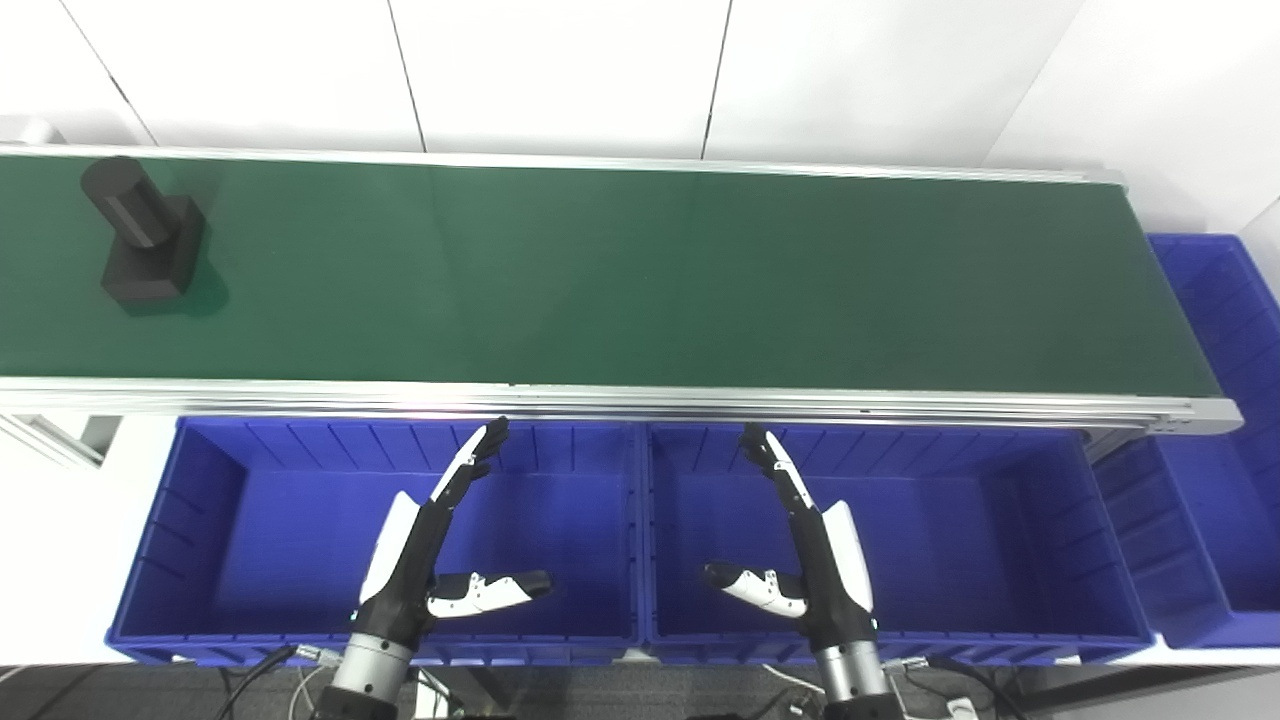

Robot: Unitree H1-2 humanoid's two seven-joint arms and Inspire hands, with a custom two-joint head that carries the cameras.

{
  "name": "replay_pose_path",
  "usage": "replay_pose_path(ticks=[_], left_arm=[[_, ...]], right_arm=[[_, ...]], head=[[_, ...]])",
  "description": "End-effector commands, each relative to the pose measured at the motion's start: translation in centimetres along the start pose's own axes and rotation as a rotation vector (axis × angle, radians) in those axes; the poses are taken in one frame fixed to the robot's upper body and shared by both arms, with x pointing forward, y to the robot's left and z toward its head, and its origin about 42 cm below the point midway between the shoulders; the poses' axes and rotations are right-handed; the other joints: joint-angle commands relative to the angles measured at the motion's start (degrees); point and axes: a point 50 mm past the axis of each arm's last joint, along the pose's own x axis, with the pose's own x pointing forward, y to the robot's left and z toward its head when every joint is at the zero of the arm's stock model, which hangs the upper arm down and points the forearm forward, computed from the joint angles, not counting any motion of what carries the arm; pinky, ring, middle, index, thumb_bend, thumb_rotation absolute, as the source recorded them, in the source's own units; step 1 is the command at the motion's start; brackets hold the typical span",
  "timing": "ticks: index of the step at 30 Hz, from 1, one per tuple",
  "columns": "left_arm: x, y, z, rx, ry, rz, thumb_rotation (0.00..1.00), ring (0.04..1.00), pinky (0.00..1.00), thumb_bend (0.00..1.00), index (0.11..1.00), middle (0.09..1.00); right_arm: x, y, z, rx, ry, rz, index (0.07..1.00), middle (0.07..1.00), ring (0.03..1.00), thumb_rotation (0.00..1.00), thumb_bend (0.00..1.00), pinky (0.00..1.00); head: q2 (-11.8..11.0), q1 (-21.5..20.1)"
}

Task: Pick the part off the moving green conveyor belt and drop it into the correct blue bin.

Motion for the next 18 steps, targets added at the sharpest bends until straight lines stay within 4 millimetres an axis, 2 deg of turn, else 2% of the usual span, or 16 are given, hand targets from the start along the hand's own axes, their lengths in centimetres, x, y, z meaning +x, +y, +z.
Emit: replay_pose_path(ticks=[1,7,10,12,13,16,17,18], left_arm=[[0.6,0.5,0.8,-0.016,-0.058,0.02,0.66,0.916,0.88,0.92,0.933,0.926],[0.7,0.5,0.6,-0.013,-0.056,0.029,0.66,0.914,0.88,0.92,0.935,0.926],[0.8,0.5,0.6,-0.012,-0.053,0.029,0.66,0.917,0.88,0.92,0.937,0.93],[0.7,0.3,0.4,-0.008,-0.05,0.026,0.66,0.918,0.88,0.93,0.939,0.93],[0.7,0.1,0.3,-0.003,-0.048,0.024,0.66,0.917,0.87,0.93,0.939,0.931],[0.6,-0.3,-0.1,0.037,-0.057,0.017,0.67,0.917,0.86,0.93,0.946,0.936],[0.7,-0.4,-0.3,0.049,-0.058,0.014,0.68,0.914,0.86,0.93,0.948,0.936],[0.8,-0.6,-0.4,0.04,-0.051,0.013,0.67,0.908,0.85,0.94,0.944,0.933]], right_arm=[[0.5,-0.1,1.0,0.033,-0.067,-0.031,0.935,0.889,0.867,0.82,0.94,0.84],[0.7,-0.1,1.1,0.044,-0.065,-0.033,0.937,0.893,0.872,0.81,0.94,0.85],[0.7,-0.1,0.9,0.044,-0.058,-0.028,0.939,0.896,0.874,0.81,0.94,0.85],[0.6,-0.1,0.7,0.04,-0.052,-0.029,0.938,0.895,0.873,0.81,0.94,0.85],[0.6,0.0,0.5,0.039,-0.045,-0.028,0.936,0.893,0.872,0.81,0.94,0.85],[0.4,-0.1,0.0,0.039,-0.027,-0.023,0.936,0.895,0.872,0.79,0.94,0.87],[0.3,-0.2,-0.2,0.032,-0.024,-0.02,0.938,0.896,0.872,0.79,0.93,0.87],[0.3,-0.2,-0.3,0.026,-0.024,-0.018,0.939,0.897,0.872,0.79,0.93,0.87]], head=[[0.0,0.01],[-0.33,0.24],[-1.33,0.87],[-2.7,2.23],[-4.4,4.13],[-6.25,6.51],[-7.71,8.29],[-7.71,8.29]])
